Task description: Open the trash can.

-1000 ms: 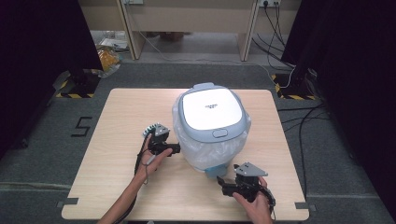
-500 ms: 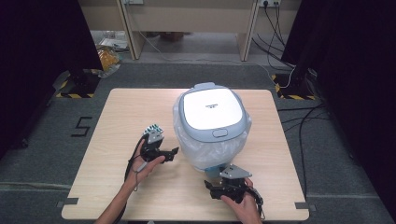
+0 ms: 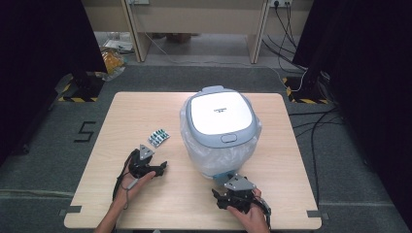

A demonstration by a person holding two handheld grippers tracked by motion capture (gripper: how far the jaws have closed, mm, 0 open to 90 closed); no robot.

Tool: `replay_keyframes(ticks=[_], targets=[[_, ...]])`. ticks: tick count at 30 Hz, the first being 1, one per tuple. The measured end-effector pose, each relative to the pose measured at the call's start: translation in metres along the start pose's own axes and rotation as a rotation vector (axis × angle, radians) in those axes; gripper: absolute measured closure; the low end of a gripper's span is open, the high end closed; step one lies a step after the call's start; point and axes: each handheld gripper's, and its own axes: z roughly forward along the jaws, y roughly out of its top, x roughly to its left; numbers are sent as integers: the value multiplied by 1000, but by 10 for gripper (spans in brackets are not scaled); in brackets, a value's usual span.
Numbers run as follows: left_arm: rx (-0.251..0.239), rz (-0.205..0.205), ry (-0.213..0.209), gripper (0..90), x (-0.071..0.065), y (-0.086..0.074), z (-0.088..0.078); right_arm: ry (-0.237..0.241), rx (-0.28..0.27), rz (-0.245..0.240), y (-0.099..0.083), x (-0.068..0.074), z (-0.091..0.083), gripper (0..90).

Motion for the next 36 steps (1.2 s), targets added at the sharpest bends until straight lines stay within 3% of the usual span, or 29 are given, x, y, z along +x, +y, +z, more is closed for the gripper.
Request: replay_keyframes(ticks=[3, 16, 36], targets=[[10, 10, 9, 171, 2, -3, -3, -3, 5, -8, 0, 0, 0, 238], [37, -56, -26, 147, 15, -9, -8, -1, 5, -9, -1, 0, 1, 237], [41, -59, -29, 145, 15, -9, -8, -11, 31, -18, 0, 2, 3, 236]])
